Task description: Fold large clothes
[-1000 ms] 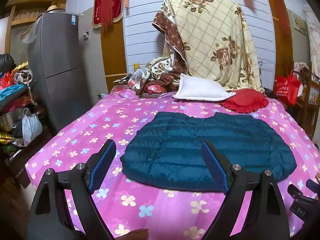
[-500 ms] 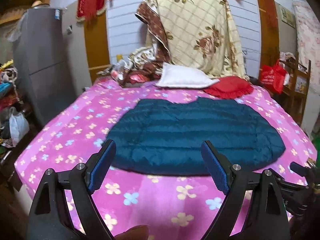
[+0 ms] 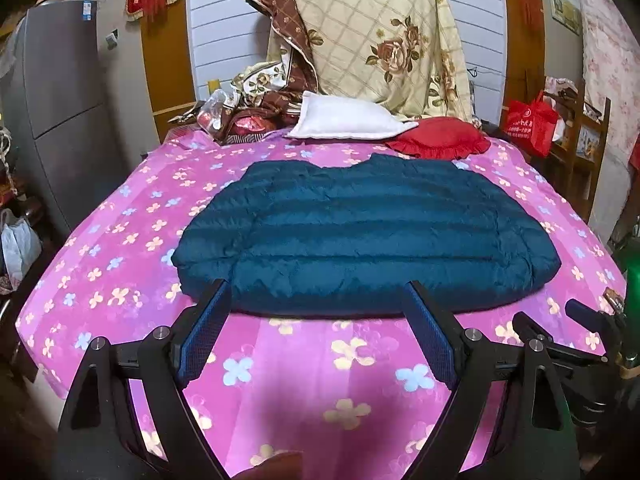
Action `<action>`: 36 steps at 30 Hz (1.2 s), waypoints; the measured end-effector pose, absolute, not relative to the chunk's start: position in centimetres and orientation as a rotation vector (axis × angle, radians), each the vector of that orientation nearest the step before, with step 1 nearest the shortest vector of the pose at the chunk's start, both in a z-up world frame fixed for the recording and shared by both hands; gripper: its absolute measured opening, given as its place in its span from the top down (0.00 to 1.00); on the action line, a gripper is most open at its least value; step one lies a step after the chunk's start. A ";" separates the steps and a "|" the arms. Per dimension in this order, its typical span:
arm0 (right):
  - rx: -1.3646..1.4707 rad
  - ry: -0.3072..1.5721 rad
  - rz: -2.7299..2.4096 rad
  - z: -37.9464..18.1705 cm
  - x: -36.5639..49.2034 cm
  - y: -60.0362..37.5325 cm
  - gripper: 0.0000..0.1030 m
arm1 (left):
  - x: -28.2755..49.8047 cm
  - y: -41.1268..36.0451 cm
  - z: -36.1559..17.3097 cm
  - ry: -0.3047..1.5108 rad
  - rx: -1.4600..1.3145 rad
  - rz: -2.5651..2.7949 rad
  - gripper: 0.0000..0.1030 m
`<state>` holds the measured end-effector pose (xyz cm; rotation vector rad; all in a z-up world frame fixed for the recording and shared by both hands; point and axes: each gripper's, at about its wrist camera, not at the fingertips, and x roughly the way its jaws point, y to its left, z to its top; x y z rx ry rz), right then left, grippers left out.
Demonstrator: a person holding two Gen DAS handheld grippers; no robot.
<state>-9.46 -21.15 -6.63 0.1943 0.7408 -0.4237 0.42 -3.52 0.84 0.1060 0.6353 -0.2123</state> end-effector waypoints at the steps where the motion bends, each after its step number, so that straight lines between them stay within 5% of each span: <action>1: 0.194 0.743 -0.423 -6.7 -9.4 -21.1 0.25 | 0.6 -3.6 0.7 0.645 0.103 -0.216 0.16; 36: 0.206 0.731 -0.429 -7.3 -8.9 -20.8 0.25 | -0.3 -2.4 1.6 0.535 0.081 -0.148 0.16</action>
